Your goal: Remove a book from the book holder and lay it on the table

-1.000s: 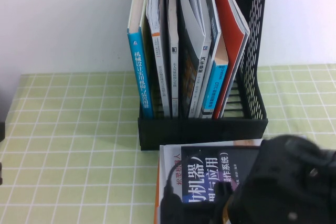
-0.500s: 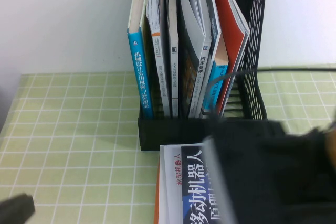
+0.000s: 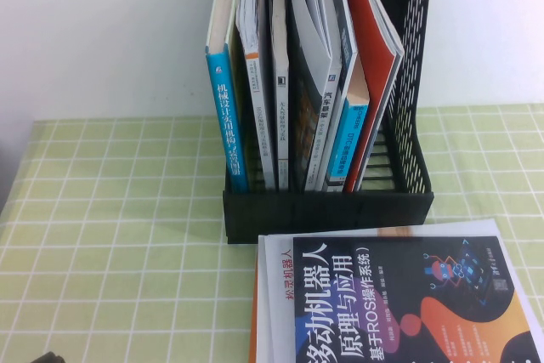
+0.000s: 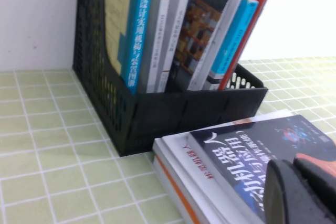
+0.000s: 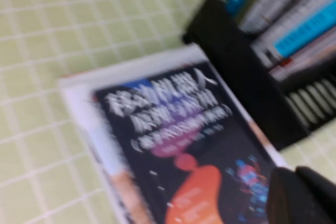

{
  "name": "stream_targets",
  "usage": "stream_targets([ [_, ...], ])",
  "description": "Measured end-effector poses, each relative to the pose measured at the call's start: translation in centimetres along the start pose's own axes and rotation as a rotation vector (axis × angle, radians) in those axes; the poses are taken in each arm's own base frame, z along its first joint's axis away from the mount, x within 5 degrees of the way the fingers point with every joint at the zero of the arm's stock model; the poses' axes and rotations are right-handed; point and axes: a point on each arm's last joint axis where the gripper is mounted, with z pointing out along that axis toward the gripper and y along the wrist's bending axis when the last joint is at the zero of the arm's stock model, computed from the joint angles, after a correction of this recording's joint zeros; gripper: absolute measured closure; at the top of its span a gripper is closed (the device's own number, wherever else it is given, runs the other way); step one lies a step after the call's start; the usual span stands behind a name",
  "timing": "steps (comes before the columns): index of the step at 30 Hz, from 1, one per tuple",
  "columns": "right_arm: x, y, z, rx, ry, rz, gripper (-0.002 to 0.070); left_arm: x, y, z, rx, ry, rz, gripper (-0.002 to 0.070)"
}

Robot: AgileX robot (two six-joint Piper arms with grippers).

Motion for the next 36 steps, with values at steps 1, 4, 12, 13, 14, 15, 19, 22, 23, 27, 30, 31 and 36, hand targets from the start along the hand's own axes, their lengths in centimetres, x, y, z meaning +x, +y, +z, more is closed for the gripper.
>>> stream_targets([
  [1, 1.2, 0.0, 0.0, 0.040, -0.019, 0.025, 0.0673, 0.2, 0.2, 0.1, -0.006, 0.000, -0.005, 0.0678],
  [4, 5.0, 0.1, 0.9, 0.176, -0.025, 0.000, 0.0673, 0.6, 0.7, 0.5, -0.031, -0.017, -0.017, 0.0678],
  [12, 9.1, 0.2, 1.4, 0.337, -0.083, 0.028, 0.0674, 0.7, 1.0, 0.8, -0.039, -0.051, -0.045, 0.0678],
  [13, 9.1, 0.2, 1.3, 0.342, -0.093, 0.038, 0.0675, 0.7, 1.0, 0.8, -0.037, -0.051, -0.047, 0.0678],
  [14, 9.1, 0.1, 1.3, 0.344, -0.096, 0.046, 0.0674, 0.7, 1.0, 0.8, -0.036, -0.052, -0.049, 0.0678],
  [15, 9.1, 0.1, 1.3, 0.345, -0.098, 0.051, 0.0675, 0.7, 1.0, 0.8, -0.036, -0.052, -0.049, 0.0678],
  [19, 9.1, 0.1, 1.3, 0.346, -0.100, 0.060, 0.0675, 0.7, 1.0, 0.8, -0.035, -0.050, -0.047, 0.0677],
  [22, 9.1, 0.1, 1.3, 0.346, -0.100, 0.062, 0.0675, 0.8, 0.9, 0.8, -0.030, -0.037, -0.047, 0.0678],
  [23, 9.1, 0.1, 1.3, 0.346, -0.100, 0.062, 0.0675, 0.9, 0.9, 0.8, -0.027, -0.031, -0.047, 0.0678],
  [27, 9.1, 0.1, 1.3, 0.346, -0.100, 0.065, 0.0675, 0.9, 0.9, 0.8, -0.024, -0.025, -0.047, 0.0678],
  [30, 9.1, 0.1, 1.3, 0.346, -0.100, 0.065, 0.0675, 0.9, 0.9, 0.8, -0.024, -0.025, -0.047, 0.0678],
  [31, 9.1, 0.1, 1.3, 0.346, -0.100, 0.065, 0.0675, 0.9, 0.9, 0.8, -0.029, -0.025, -0.041, 0.0678],
  [36, 9.1, 0.1, 1.3, 0.347, -0.101, 0.063, 0.0675, 1.1, 2.7, 0.8, -0.211, -0.027, 0.094, 0.0678],
])
